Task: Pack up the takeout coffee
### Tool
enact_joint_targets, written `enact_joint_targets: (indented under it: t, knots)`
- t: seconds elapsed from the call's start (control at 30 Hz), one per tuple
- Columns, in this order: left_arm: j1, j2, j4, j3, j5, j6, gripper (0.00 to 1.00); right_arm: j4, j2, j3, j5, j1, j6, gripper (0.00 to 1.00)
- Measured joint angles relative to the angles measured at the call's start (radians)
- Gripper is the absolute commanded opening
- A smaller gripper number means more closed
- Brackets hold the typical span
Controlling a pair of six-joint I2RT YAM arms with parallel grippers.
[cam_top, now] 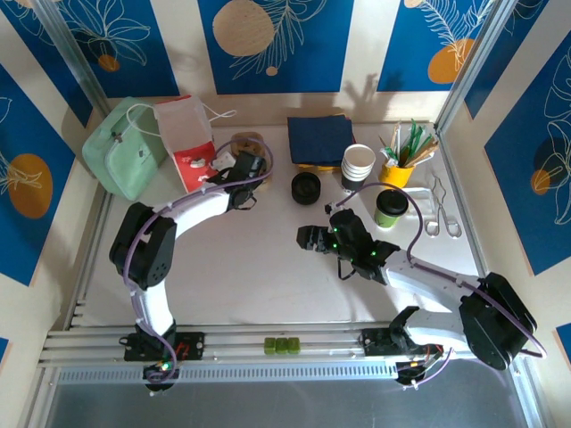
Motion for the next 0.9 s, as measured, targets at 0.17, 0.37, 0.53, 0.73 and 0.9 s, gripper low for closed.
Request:
enact_joint_targets:
  t: [0.17, 0.37, 0.53, 0.73, 0.9]
  knots:
    - [0.01, 0.008, 0.023, -0.003, 0.007, -0.011, 0.41, 0.0, 0.005, 0.0, 0.0, -0.005, 0.0, 0.83]
    - [0.015, 0.018, 0.048, -0.006, 0.019, -0.021, 0.36, 0.0, 0.012, 0.0, 0.0, -0.005, 0.001, 0.83]
    - [0.023, 0.019, 0.087, -0.022, 0.037, -0.023, 0.31, 0.0, 0.013, 0.0, 0.0, -0.009, 0.004, 0.83]
    - [0.026, 0.019, 0.109, -0.029, 0.041, -0.023, 0.28, 0.0, 0.026, 0.0, 0.0, -0.01, 0.004, 0.83]
    - [0.03, 0.019, 0.109, -0.029, 0.043, -0.022, 0.27, 0.0, 0.026, 0.0, 0.0, -0.01, 0.008, 0.83]
